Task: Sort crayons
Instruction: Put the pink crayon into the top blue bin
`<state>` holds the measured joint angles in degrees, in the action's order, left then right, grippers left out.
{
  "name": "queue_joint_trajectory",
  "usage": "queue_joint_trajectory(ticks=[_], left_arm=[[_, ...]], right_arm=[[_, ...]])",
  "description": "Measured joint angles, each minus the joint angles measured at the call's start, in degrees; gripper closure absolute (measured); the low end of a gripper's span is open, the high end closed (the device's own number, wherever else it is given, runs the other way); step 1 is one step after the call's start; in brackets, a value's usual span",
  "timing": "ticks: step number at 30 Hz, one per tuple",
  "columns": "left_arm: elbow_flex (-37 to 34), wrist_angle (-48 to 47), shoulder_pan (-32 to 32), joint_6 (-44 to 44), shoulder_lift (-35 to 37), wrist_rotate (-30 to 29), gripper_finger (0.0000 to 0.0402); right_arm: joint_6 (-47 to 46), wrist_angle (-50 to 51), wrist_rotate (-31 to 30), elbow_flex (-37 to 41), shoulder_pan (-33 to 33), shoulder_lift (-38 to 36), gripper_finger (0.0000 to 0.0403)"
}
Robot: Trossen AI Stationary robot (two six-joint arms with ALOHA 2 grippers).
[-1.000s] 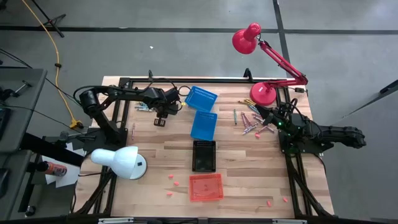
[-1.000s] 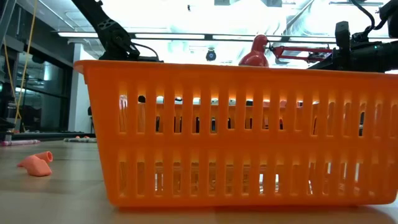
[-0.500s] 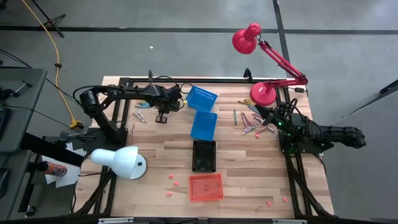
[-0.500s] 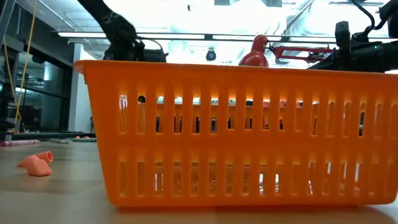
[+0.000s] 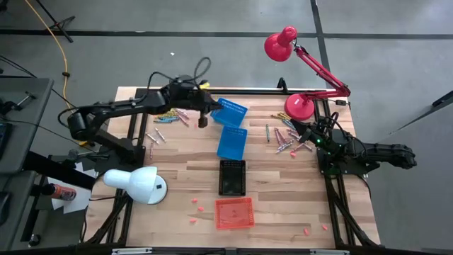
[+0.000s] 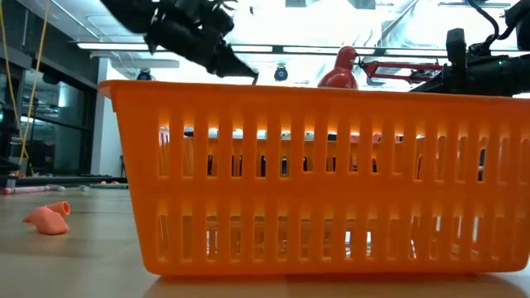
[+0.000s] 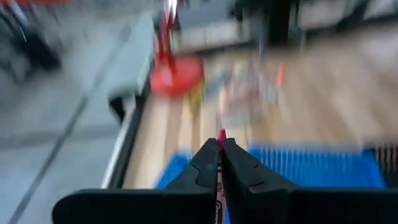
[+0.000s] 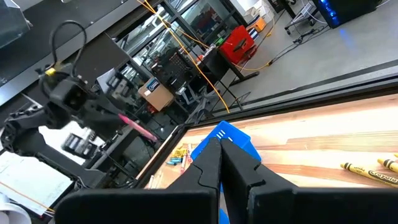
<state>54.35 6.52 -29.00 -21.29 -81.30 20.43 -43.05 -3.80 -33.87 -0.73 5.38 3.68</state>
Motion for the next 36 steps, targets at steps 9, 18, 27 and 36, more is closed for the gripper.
queue_joint_trajectory(ticks=[9,18,27,36], left_arm=[[-11.8,32.8,-0.8,9.1,-9.5,-4.2,0.0401],[-10.0,35.5,-0.8,8.8,-17.1,-11.5,0.0401],[-9.7,35.2,-0.8,7.1,-17.6,-13.6,0.0401],[-9.7,34.9,-0.6,8.3,-17.6,-13.6,0.038]], right_arm=[[0.0,0.0,0.0,0.0,0.0,0.0,0.0402],[0.0,0.0,0.0,0.0,0.0,0.0,0.0402],[0.0,0.0,0.0,0.0,0.0,0.0,0.0402],[0.0,0.0,0.0,0.0,0.0,0.0,0.0402]])
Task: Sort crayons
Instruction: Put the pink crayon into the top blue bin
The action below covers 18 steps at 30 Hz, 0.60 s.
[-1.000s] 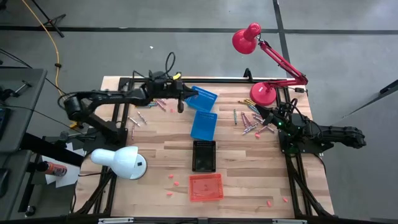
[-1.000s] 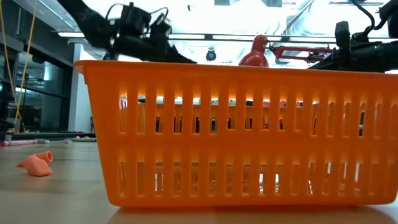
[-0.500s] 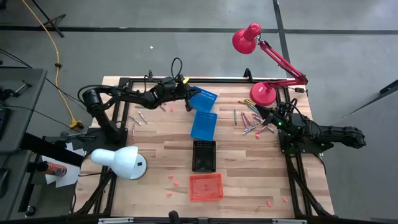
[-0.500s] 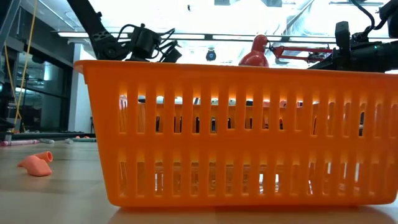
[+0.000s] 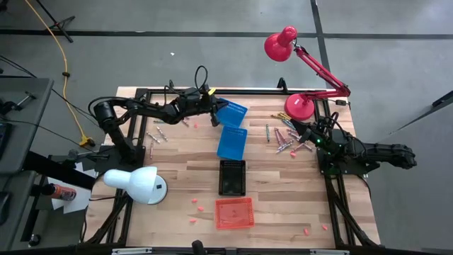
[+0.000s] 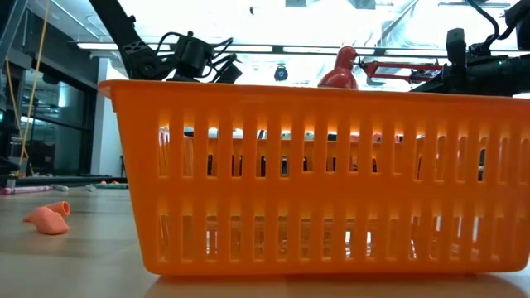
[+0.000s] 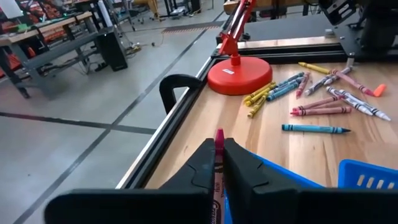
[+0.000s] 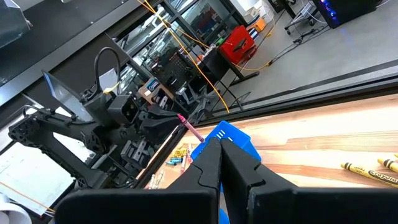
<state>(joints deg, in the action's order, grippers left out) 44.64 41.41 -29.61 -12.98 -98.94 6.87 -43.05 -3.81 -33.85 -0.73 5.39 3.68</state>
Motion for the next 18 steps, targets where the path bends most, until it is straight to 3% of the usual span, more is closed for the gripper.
queue_joint_trajectory(ticks=[11,18], left_arm=[[0.1,-3.6,0.1,3.2,4.3,0.0,0.0281],[0.1,-4.4,1.9,8.4,19.5,2.6,0.0257]], right_arm=[[0.0,0.0,0.0,0.0,0.0,0.0,0.0402],[0.0,0.0,0.0,0.0,0.0,0.0,0.0402]])
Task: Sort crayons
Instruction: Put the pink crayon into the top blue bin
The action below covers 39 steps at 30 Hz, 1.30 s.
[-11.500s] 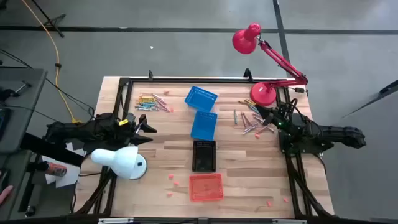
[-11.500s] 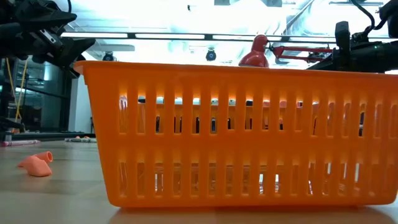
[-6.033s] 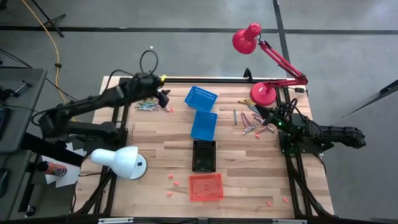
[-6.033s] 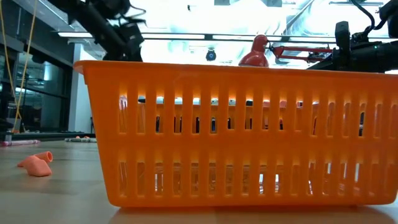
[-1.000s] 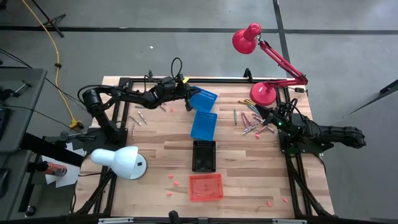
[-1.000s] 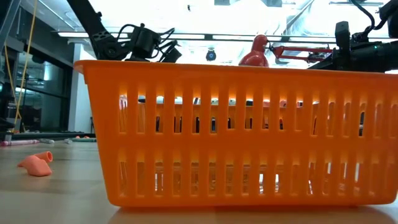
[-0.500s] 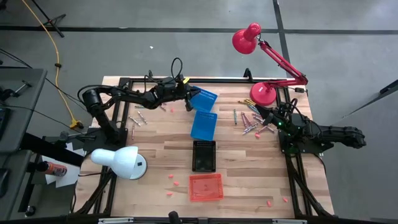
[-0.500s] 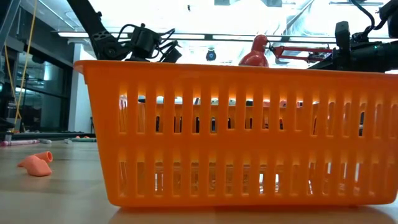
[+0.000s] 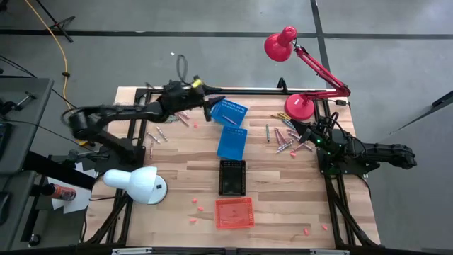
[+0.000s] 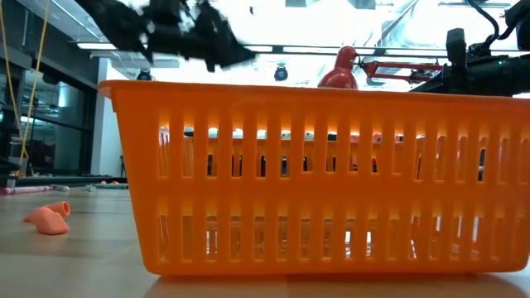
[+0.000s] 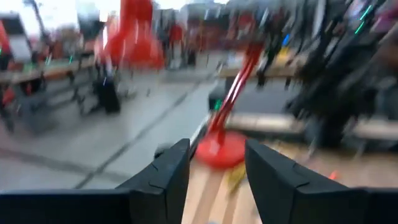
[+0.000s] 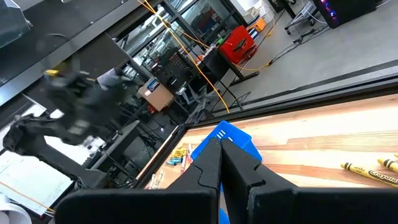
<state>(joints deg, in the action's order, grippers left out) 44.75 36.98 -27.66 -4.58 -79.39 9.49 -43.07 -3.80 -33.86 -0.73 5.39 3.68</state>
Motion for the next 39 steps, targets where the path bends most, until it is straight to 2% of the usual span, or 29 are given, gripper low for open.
queue_joint_trajectory(ticks=[7,12,16,26,29,31,35,37,39], left_arm=[[0.1,-9.3,2.5,6.6,18.1,10.1,0.0262],[0.1,-20.4,4.5,7.0,25.6,12.5,0.0263],[0.1,-24.0,6.5,7.6,27.4,12.5,0.0261],[0.0,-23.5,10.1,9.0,27.5,12.5,0.0261],[0.0,-23.6,10.3,9.0,27.5,12.5,0.0261],[0.0,-23.6,10.3,8.9,27.5,12.4,0.0261],[0.0,-23.7,10.3,8.9,27.4,12.2,0.0261],[0.0,-23.7,10.3,8.9,27.4,12.2,0.0261],[0.0,-23.6,10.3,9.0,27.4,12.2,0.0262]], right_arm=[[0.0,0.0,0.0,0.0,0.0,0.0,0.0402],[0.0,0.0,0.0,0.0,0.0,0.0,0.0402],[0.0,0.0,0.0,0.0,0.0,0.0,0.0402],[-0.6,-0.3,-0.1,0.0,0.0,0.0,0.0402],[-0.4,-4.6,-1.9,0.0,0.0,0.1,0.0402],[3.2,-11.1,1.3,0.0,0.0,0.8,0.0402],[12.3,-28.7,16.4,0.0,0.0,4.1,0.0402],[16.9,-35.7,19.1,0.0,0.0,6.6,0.0402],[20.4,-39.0,19.2,-0.1,0.0,9.5,0.0402]])
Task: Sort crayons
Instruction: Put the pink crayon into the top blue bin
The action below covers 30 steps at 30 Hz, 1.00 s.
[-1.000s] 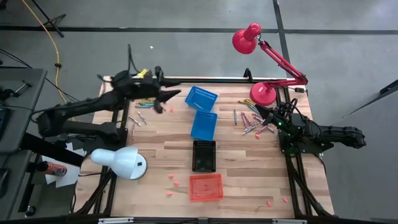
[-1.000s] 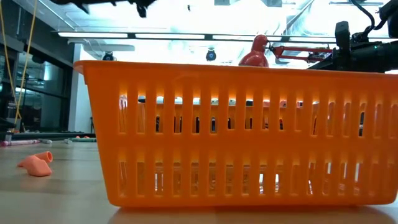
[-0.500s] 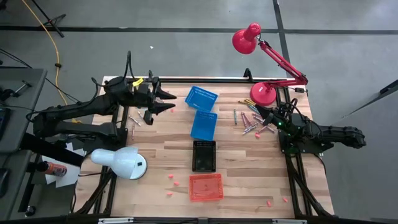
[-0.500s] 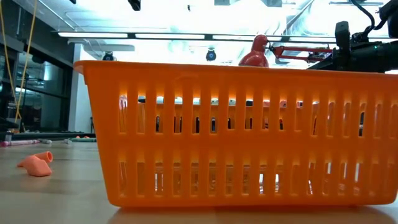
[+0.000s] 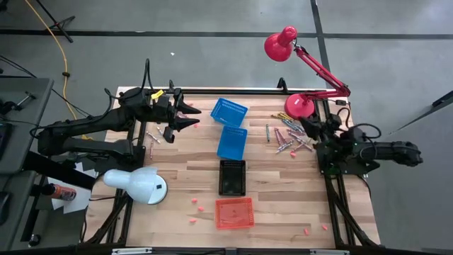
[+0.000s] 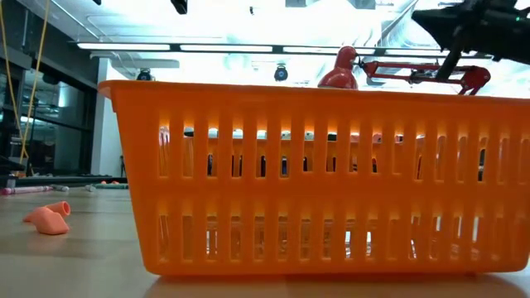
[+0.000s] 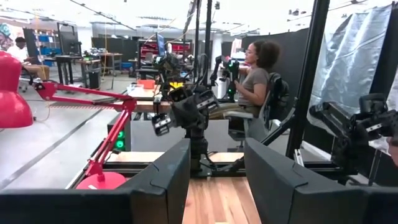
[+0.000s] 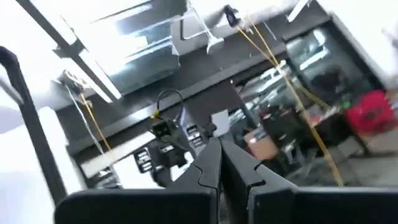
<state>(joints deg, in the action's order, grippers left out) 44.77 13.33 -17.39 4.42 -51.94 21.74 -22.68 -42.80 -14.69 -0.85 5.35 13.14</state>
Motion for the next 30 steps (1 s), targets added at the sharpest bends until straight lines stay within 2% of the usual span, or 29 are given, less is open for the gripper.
queue_joint_trajectory(ticks=[2,4,6,12,15,18,23,30], left_arm=[[0.0,0.0,0.0,0.0,0.0,0.0,0.0263],[0.0,0.0,0.0,0.1,0.0,0.0,0.0264],[0.0,-0.1,0.0,0.6,0.0,-0.1,0.0264],[0.0,-0.1,0.0,1.0,0.0,-0.2,0.0261],[0.0,-0.1,0.0,1.0,0.0,-0.2,0.0261],[0.0,-0.2,0.0,1.0,0.0,-0.4,0.0261],[0.0,-0.2,0.0,1.0,0.0,-0.4,0.0261],[0.0,-0.2,0.0,1.0,0.0,-0.4,0.0263]], right_arm=[[0.8,2.7,-2.5,-1.4,0.1,3.5,0.0402],[0.6,9.9,-5.2,-4.4,0.6,7.5,0.0402],[-0.7,21.1,-6.8,-9.0,1.2,12.0,0.0402],[-8.9,63.1,-10.9,-26.7,3.8,27.4,0.0402],[-13.5,76.3,-11.3,-31.9,4.4,35.1,0.0402],[-16.7,82.3,-9.0,-33.2,4.4,42.1,0.0402],[-20.8,85.9,-5.2,-33.1,4.4,52.5,0.0402],[-19.4,83.4,-4.1,-34.5,6.5,61.7,0.0402]])
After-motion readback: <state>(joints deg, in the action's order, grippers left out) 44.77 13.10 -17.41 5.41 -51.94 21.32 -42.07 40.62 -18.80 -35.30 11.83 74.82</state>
